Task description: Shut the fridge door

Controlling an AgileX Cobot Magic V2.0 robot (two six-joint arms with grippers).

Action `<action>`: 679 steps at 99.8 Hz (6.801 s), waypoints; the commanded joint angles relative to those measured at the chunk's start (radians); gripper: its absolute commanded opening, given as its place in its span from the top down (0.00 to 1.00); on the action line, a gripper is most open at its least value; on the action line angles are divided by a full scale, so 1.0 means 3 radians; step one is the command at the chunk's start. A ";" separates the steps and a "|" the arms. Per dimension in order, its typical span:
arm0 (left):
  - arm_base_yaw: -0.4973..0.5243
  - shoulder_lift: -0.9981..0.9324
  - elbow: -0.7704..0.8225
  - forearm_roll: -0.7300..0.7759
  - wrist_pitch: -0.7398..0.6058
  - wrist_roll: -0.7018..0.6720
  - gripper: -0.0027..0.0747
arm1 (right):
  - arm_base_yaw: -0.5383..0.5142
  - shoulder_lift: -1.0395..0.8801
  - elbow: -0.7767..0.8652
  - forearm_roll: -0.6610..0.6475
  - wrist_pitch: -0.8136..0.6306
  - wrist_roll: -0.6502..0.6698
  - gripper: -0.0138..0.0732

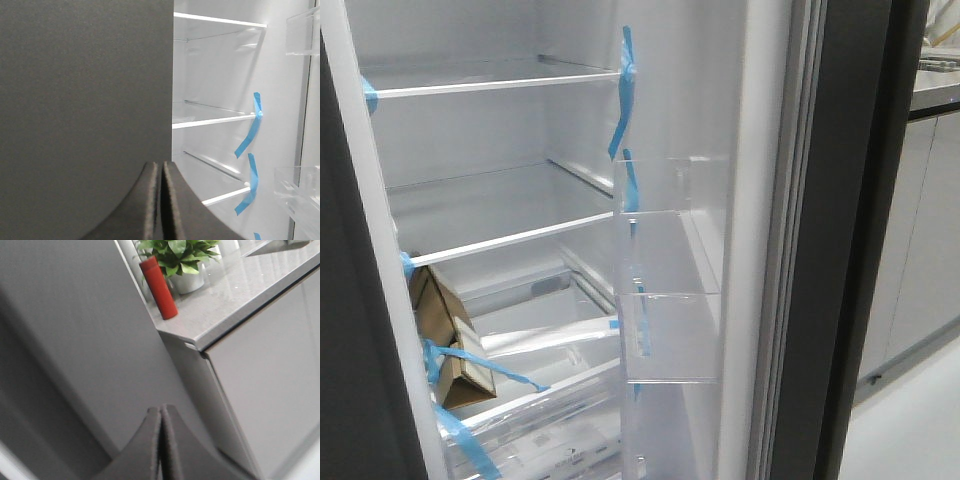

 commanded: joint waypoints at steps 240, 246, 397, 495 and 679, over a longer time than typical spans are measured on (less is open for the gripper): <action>-0.0006 -0.0035 0.0117 -0.0013 -0.0242 -0.0014 0.99 | 0.1803 0.4918 -0.4990 0.1660 -0.0339 -0.0033 0.89; -0.0006 -0.0035 0.0117 -0.0013 -0.0242 -0.0014 0.99 | 0.1803 0.5045 -0.5153 0.1660 -0.0317 -0.0033 0.89; -0.0006 -0.0035 0.0117 -0.0013 -0.0242 -0.0014 0.99 | 0.1693 0.5523 -0.6739 0.0510 0.0940 0.0204 0.89; -0.0006 -0.0035 0.0117 -0.0013 -0.0242 -0.0014 0.99 | 0.1548 0.4169 -0.6469 -0.2162 0.2472 0.0853 0.89; -0.0006 -0.0035 0.0117 -0.0013 -0.0242 -0.0014 0.99 | 0.0001 -0.2004 0.1973 -0.1499 -0.0682 0.1037 0.89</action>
